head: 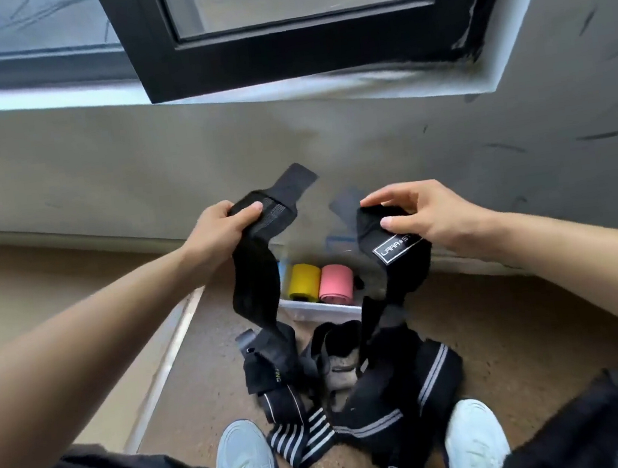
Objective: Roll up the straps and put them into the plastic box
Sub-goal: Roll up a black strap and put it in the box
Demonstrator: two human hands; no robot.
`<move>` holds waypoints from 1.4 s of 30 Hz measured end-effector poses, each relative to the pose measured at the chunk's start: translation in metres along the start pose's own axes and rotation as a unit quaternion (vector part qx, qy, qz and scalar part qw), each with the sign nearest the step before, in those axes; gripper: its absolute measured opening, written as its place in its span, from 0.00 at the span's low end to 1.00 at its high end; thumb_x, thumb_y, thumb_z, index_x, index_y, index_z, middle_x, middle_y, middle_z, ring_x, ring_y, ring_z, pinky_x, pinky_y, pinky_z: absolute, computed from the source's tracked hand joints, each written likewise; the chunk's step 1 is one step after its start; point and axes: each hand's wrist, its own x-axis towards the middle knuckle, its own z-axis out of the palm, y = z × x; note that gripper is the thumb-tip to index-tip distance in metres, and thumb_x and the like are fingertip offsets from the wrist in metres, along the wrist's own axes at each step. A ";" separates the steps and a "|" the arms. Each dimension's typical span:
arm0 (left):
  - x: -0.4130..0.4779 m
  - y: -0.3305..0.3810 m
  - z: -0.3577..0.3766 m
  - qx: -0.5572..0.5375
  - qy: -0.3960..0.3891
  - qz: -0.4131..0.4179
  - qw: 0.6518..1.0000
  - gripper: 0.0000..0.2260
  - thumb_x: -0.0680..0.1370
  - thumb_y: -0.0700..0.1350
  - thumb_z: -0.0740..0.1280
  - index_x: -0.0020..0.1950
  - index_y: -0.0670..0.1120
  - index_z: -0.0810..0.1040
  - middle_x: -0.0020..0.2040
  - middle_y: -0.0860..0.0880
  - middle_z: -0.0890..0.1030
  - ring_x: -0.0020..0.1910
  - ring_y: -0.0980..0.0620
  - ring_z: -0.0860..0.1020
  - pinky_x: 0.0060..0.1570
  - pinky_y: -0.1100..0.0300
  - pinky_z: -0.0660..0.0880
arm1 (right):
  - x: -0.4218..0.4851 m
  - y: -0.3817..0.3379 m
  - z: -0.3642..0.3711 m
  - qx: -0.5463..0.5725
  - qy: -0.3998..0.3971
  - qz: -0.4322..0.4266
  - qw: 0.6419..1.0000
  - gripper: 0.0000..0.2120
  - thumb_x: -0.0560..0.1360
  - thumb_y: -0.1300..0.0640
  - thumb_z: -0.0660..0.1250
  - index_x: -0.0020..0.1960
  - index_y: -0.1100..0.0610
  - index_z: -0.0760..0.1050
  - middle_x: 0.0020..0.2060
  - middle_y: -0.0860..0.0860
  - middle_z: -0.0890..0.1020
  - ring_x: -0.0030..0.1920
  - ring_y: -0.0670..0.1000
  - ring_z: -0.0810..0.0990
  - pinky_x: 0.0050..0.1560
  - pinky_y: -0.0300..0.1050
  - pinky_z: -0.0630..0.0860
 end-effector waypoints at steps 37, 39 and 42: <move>-0.047 0.055 0.093 -0.178 -0.157 0.004 0.971 0.34 0.66 0.71 0.69 0.65 0.52 0.75 0.66 0.46 0.80 0.65 0.49 0.78 0.70 0.45 0.71 | -0.002 -0.029 0.010 -0.173 0.282 -0.235 0.914 0.04 0.71 0.56 0.77 0.44 0.55 0.87 0.43 0.51 0.78 0.43 0.52 0.81 0.44 0.56 0.79; -0.053 0.041 0.100 -0.160 -0.190 0.035 0.968 0.43 0.63 0.68 0.73 0.74 0.55 0.66 0.70 0.49 0.75 0.70 0.50 0.75 0.73 0.43 0.70 | 0.001 -0.032 0.005 -0.173 0.304 -0.210 0.913 0.04 0.70 0.54 0.75 0.43 0.53 0.87 0.41 0.50 0.78 0.41 0.50 0.79 0.44 0.54 0.79; -0.063 0.028 0.108 -0.021 -0.246 0.076 0.966 0.56 0.63 0.64 0.80 0.81 0.65 0.48 0.75 0.56 0.64 0.75 0.54 0.66 0.75 0.48 0.67 | 0.004 -0.037 -0.001 -0.175 0.337 -0.180 0.907 0.04 0.70 0.52 0.75 0.41 0.52 0.87 0.38 0.51 0.79 0.40 0.51 0.79 0.43 0.49 0.76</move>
